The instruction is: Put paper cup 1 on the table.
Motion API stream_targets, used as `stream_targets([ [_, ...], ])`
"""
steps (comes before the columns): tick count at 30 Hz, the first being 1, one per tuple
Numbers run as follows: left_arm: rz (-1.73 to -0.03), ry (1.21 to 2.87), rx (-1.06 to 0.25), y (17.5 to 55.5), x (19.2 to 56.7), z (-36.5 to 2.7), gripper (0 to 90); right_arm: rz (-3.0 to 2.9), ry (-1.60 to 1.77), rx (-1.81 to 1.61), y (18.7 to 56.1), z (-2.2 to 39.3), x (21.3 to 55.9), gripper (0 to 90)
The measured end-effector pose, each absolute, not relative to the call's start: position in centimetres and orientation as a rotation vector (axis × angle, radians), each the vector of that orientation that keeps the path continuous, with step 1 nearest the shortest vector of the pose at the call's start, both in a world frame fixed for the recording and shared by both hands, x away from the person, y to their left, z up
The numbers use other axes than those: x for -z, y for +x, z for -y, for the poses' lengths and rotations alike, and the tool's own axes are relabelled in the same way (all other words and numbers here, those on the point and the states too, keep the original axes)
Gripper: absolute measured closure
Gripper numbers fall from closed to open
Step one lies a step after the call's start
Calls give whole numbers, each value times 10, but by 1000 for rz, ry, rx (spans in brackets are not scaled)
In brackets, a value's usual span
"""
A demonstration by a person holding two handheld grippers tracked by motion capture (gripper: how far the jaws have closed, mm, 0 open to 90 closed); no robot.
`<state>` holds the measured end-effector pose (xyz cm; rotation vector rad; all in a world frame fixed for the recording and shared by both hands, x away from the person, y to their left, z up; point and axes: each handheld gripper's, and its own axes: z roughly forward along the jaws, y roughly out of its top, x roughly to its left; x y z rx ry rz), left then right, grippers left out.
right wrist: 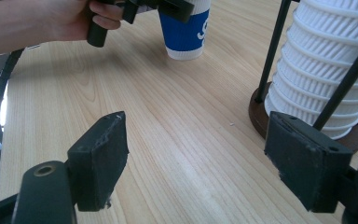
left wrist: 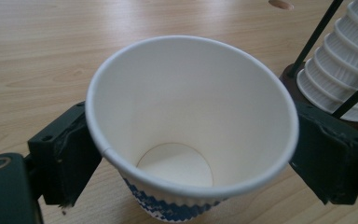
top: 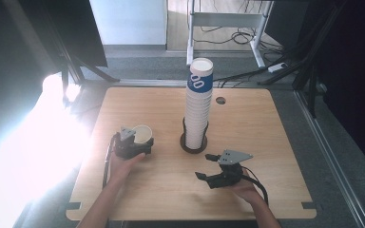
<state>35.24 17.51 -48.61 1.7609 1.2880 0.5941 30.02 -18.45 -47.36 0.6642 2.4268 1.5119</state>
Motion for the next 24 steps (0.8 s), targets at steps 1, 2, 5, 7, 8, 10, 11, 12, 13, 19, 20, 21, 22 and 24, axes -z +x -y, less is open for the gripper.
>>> stream_targets([
  [1, -1284, 1754, -598, 350, 484, -175, 84, -2424, 664, -1511, 300, 185, 473, 218],
  [2, -1276, 1747, -608, 348, 482, -176, 81, -2422, 666, -1512, 300, 186, 473, 217],
  [5, -1258, 1715, -623, 340, 475, -179, 82, -2418, 672, -1514, 300, 188, 473, 217],
  [7, -1244, 1709, -620, 336, 471, -180, 82, -2413, 676, -1517, 301, 190, 472, 217],
  [8, -1234, 1704, -623, 333, 469, -180, 84, -2408, 677, -1521, 301, 191, 472, 216],
  [10, -1214, 1697, -629, 327, 464, -181, 86, -2400, 681, -1520, 301, 193, 470, 217],
  [11, -1206, 1688, -630, 325, 461, -181, 90, -2397, 685, -1522, 301, 194, 470, 217],
  [12, -1196, 1679, -631, 322, 459, -181, 97, -2392, 688, -1523, 301, 195, 469, 217],
  [13, -1183, 1673, -624, 319, 456, -181, 98, -2388, 692, -1526, 301, 197, 469, 217],
  [19, -1090, 1666, -583, 309, 439, -173, 133, -2360, 712, -1532, 302, 205, 465, 218],
  [20, -1074, 1669, -582, 307, 436, -171, 137, -2356, 716, -1534, 301, 206, 464, 218],
  [21, -1056, 1676, -580, 306, 434, -168, 137, -2353, 718, -1537, 301, 207, 463, 218],
  [22, -1041, 1677, -576, 305, 432, -166, 137, -2348, 722, -1539, 301, 209, 463, 218],
  [24, -1004, 1684, -553, 304, 428, -162, 137, -2337, 729, -1543, 301, 211, 461, 218],
])
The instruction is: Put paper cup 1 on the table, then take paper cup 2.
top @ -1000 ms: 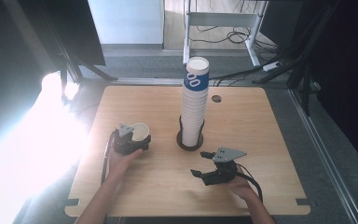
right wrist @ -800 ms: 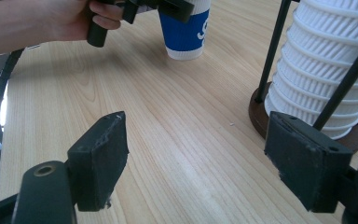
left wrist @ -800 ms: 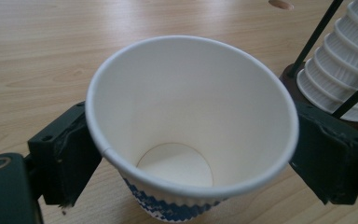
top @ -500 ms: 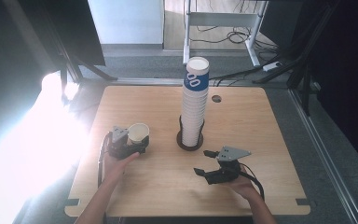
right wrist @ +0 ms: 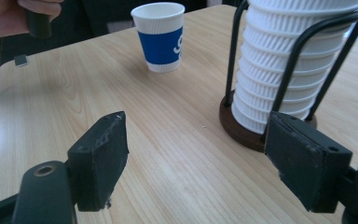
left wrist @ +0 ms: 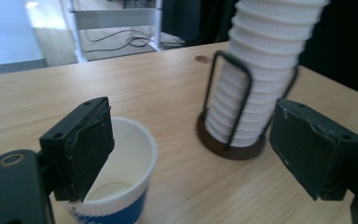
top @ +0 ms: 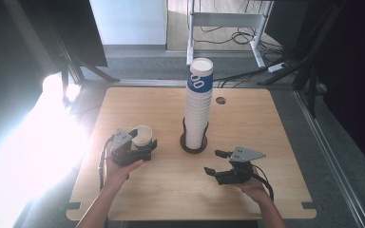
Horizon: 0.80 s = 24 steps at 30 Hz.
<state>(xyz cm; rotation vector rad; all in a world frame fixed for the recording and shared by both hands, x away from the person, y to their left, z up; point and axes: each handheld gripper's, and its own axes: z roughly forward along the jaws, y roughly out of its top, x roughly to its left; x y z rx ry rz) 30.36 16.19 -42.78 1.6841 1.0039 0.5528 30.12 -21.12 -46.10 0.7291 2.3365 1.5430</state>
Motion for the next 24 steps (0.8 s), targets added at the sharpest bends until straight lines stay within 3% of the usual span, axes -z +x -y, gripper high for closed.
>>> stream_targets([
  [24, -812, 1750, -425, 356, 397, -92, 143, -2269, 726, -1527, 305, 230, 431, 222],
])
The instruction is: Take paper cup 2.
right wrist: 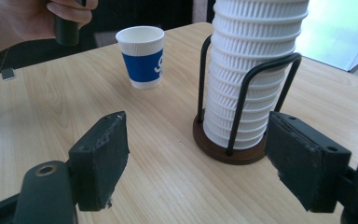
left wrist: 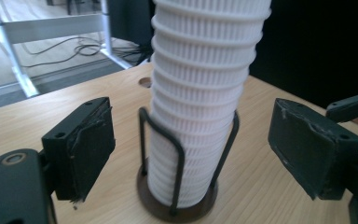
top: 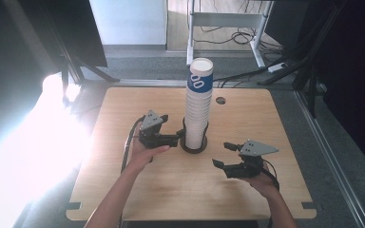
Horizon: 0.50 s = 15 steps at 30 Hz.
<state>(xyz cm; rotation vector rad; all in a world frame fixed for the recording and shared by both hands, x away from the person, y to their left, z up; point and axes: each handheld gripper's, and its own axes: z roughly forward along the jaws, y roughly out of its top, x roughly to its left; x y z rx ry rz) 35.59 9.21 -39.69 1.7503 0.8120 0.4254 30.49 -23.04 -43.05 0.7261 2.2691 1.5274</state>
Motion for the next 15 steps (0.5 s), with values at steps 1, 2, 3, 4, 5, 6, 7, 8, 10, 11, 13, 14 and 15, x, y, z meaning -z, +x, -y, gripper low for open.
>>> stream_targets([
  [1, -807, 1748, -421, 358, 396, -90, 141, -2266, 725, -1529, 306, 231, 429, 223],
  [2, -799, 1748, -422, 360, 394, -87, 138, -2263, 729, -1533, 306, 232, 427, 223],
  [3, -795, 1750, -423, 362, 393, -85, 137, -2259, 731, -1536, 307, 233, 425, 223],
  [4, -791, 1753, -419, 364, 392, -82, 133, -2254, 732, -1539, 308, 233, 424, 224],
  [5, -792, 1750, -415, 366, 391, -79, 130, -2251, 733, -1543, 309, 234, 421, 224],
  [6, -786, 1753, -415, 368, 389, -78, 130, -2246, 736, -1546, 310, 235, 419, 224],
  [7, -781, 1750, -417, 370, 388, -76, 130, -2242, 738, -1550, 312, 235, 417, 224],
  [8, -776, 1746, -414, 372, 386, -74, 130, -2237, 740, -1554, 313, 236, 415, 224],
  [10, -769, 1746, -415, 376, 384, -69, 130, -2230, 743, -1559, 316, 237, 410, 224],
  [11, -765, 1749, -418, 378, 383, -67, 129, -2226, 744, -1560, 318, 237, 407, 224],
  [13, -757, 1756, -417, 381, 382, -62, 129, -2216, 744, -1565, 320, 237, 402, 224],
  [14, -754, 1756, -427, 383, 383, -59, 129, -2213, 743, -1564, 322, 236, 400, 224],
  [15, -752, 1760, -427, 384, 383, -56, 130, -2209, 738, -1562, 323, 236, 397, 224],
])
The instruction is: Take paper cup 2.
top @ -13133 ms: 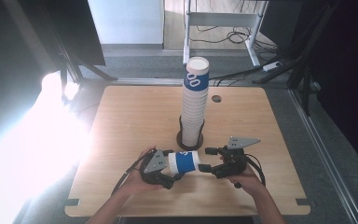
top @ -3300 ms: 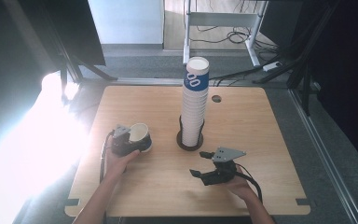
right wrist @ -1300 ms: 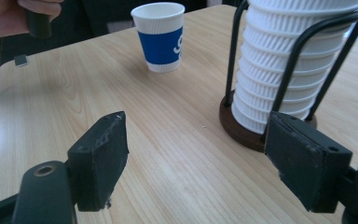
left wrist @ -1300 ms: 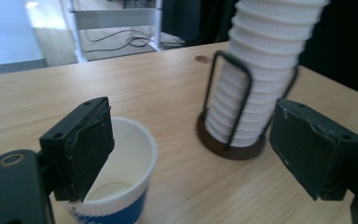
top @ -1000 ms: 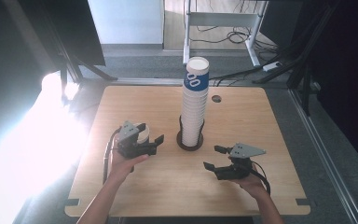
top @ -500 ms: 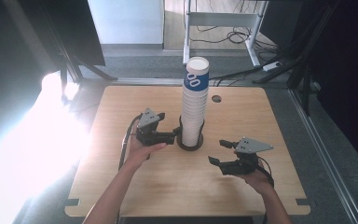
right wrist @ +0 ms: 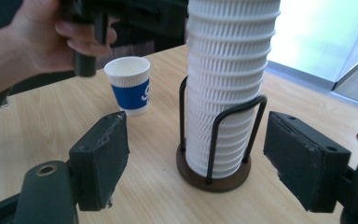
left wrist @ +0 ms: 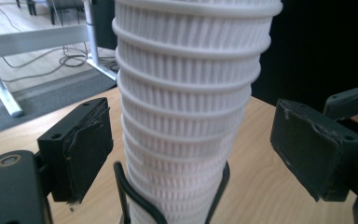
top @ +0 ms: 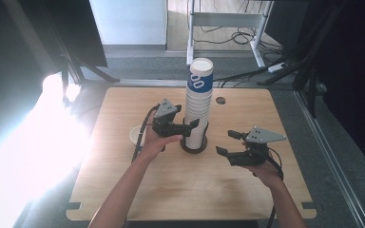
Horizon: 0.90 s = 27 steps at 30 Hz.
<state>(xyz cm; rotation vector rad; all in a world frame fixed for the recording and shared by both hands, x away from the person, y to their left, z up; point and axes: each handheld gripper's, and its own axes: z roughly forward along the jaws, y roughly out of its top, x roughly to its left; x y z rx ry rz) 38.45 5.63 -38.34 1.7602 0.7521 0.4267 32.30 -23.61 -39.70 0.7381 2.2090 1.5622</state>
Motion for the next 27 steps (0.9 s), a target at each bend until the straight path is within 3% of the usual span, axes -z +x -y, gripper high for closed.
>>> stream_targets([
  [15, -783, 1752, -427, 406, 392, -38, 119, -2162, 730, -1577, 344, 233, 354, 216],
  [27, -769, 1758, -462, 404, 393, -34, 130, -2124, 706, -1590, 376, 205, 295, 139],
])
